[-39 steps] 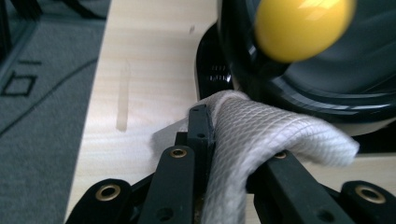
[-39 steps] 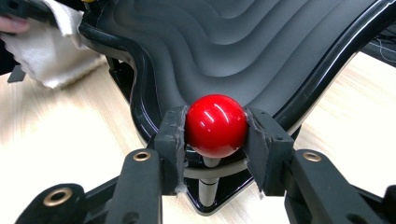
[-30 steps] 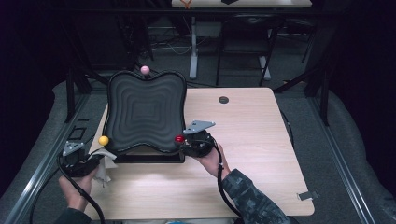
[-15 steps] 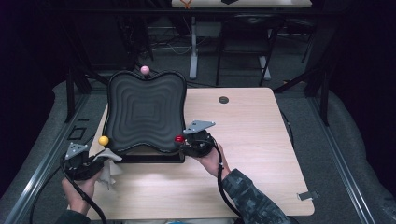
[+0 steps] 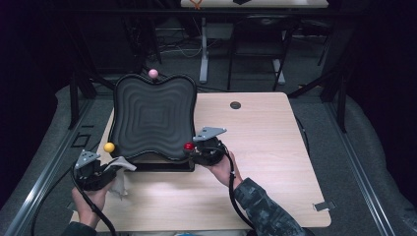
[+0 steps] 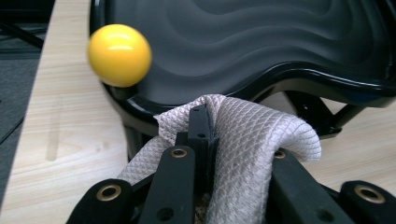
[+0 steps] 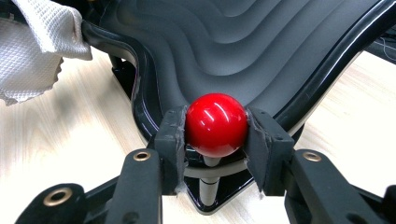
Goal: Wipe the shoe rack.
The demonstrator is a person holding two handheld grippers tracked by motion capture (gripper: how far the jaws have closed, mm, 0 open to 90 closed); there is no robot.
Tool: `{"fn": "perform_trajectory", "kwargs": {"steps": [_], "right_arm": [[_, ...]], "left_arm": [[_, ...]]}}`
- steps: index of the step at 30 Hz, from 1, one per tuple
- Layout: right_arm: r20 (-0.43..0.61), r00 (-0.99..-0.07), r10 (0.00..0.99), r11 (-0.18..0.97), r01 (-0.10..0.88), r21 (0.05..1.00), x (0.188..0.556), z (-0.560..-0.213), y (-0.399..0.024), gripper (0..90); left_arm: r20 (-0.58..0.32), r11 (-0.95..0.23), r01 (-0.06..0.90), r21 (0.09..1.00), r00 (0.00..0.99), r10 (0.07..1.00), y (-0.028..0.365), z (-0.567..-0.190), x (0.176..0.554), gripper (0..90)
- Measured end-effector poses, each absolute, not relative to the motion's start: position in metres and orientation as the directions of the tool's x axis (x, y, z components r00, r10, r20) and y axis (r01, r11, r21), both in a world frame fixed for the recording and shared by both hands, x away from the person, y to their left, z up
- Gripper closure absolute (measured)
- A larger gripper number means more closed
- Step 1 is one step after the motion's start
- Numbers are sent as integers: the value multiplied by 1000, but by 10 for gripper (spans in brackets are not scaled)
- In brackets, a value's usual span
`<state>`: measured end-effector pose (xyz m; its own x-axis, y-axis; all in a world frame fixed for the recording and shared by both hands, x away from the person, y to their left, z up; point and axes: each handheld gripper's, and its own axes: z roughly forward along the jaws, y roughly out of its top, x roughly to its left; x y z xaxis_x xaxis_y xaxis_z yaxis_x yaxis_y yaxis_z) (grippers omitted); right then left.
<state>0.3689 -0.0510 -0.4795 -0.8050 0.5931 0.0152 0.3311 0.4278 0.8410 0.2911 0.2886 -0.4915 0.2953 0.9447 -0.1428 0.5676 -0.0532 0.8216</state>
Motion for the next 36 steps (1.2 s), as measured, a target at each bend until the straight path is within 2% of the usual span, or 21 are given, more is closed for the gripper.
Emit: {"fn": "perform_trajectory", "kwargs": {"steps": [8, 28, 33, 36], "right_arm": [[18, -806, 591, 428, 332, 841, 369, -480, -51, 600], [25, -815, 579, 438, 337, 834, 371, -478, -52, 596], [0, -821, 571, 474, 329, 816, 370, -473, -50, 522], [4, -825, 565, 459, 318, 830, 369, -470, -52, 564]], "left_arm": [[-122, -114, 567, 816, 361, 925, 265, -494, 296, 808], [-104, -164, 555, 815, 419, 902, 234, -498, 312, 803], [-106, -178, 553, 814, 443, 890, 225, -498, 312, 802], [-105, -187, 549, 814, 456, 884, 219, -497, 313, 802]]}}
